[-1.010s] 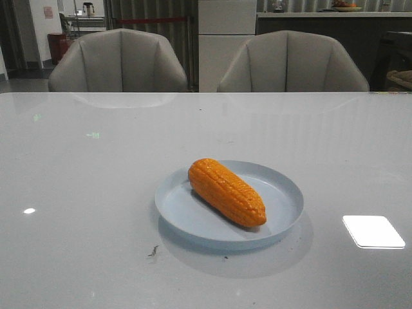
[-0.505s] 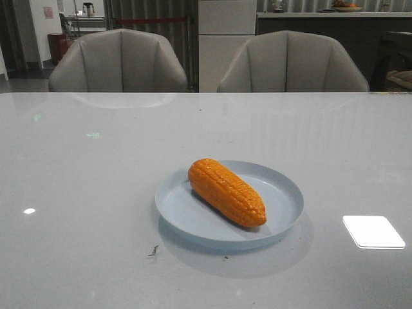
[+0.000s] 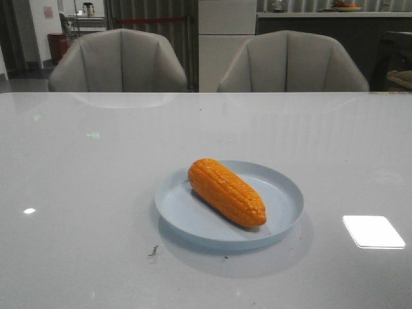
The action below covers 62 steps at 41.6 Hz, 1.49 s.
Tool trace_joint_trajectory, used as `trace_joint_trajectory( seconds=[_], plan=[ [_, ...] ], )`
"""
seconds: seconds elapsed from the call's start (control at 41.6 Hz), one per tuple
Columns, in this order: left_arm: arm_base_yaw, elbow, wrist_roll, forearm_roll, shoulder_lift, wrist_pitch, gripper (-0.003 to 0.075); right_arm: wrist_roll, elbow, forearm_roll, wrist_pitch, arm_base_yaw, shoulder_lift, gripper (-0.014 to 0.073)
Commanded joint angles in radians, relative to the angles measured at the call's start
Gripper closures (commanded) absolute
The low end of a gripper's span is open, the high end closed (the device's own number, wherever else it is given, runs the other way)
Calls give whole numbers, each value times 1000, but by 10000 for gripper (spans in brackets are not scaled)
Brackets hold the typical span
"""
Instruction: Place corn on plate with both arms
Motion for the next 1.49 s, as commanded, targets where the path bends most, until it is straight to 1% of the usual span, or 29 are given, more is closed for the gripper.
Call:
trace_joint_trajectory(
  seconds=[0.0, 0.241, 0.361, 0.505, 0.601, 0.673, 0.842, 0.914, 0.962, 1.154, 1.203, 1.467],
  plan=[
    [1, -31, -8, -1, 0, -80, 627, -5, -24, 7, -70, -7, 1, 33],
    [5, -4, -8, 13, -7, -89, 627, -5, -24, 7, -70, -7, 1, 33],
    [50, 36, -8, 2, -59, -91, 627, -5, -24, 7, -70, -7, 1, 33],
    [118, 86, -8, -14, -160, -93, 627, -5, -24, 7, -70, -7, 1, 33],
    [142, 132, -8, -6, -234, -113, 627, -5, -24, 7, -70, -7, 1, 33],
    [158, 184, -8, -1, -290, -158, 627, -5, -24, 7, -70, -7, 1, 33],
    [177, 372, -8, -11, -421, -371, 627, -5, -24, 7, -70, -7, 1, 33],
    [177, 441, -8, -11, -470, -431, 627, -5, -24, 7, -70, -7, 1, 33],
    [179, 481, -8, -11, -500, -447, 627, -5, -24, 7, -70, -7, 1, 33],
    [179, 598, -8, -11, -585, -442, 627, -5, -24, 7, -70, -7, 1, 33],
    [179, 595, -8, -11, -593, -389, 627, -5, -24, 7, -70, -7, 1, 33],
    [179, 595, -8, -11, -598, -386, 627, -5, -24, 7, -70, -7, 1, 33]
  ],
)
